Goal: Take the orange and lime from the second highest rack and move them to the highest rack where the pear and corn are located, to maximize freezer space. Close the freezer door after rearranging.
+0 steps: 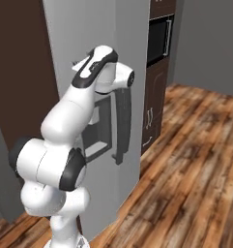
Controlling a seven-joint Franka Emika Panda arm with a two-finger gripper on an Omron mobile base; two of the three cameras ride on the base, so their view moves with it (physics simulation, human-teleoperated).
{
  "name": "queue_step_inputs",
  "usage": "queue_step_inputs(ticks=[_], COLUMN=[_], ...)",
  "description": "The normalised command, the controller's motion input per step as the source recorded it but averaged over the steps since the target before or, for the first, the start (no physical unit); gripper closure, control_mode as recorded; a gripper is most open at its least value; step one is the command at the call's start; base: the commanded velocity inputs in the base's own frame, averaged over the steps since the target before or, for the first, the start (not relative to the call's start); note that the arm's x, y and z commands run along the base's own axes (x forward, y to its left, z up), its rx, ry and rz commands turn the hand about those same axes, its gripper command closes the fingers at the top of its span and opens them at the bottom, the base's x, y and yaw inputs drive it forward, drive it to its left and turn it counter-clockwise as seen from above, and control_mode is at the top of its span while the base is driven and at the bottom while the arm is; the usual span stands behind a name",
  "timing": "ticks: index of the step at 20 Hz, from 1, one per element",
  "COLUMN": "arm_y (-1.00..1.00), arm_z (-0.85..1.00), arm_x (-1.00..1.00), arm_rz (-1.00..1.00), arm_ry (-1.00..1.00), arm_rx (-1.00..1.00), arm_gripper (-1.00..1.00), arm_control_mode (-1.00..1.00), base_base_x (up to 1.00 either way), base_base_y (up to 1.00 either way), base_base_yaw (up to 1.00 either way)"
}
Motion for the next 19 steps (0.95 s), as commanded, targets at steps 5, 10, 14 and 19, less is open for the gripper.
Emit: queue_step_inputs(ticks=[5, 10, 14, 19], arm_y=[0.73, 0.71, 0.3, 0.0], arm_z=[-0.04, -0.08, -0.07, 0.0], arm_x=[0.06, 0.0, 0.0, 0.0], arm_rz=[0.23, 0.2, 0.03, 0.0], arm_ry=[0.11, 0.08, 0.09, 0.0], arm_rx=[0.13, 0.05, 0.0, 0.0], arm_gripper=[-1.0, -1.0, -1.0, -1.0], arm_control_mode=[-1.0, -1.0, -1.0, -1.0], base_base_x=[0.0, 0.0, 0.0, 0.0], base_base_y=[0.0, 0.0, 0.0, 0.0], base_base_yaw=[0.0, 0.0, 0.0, 0.0])
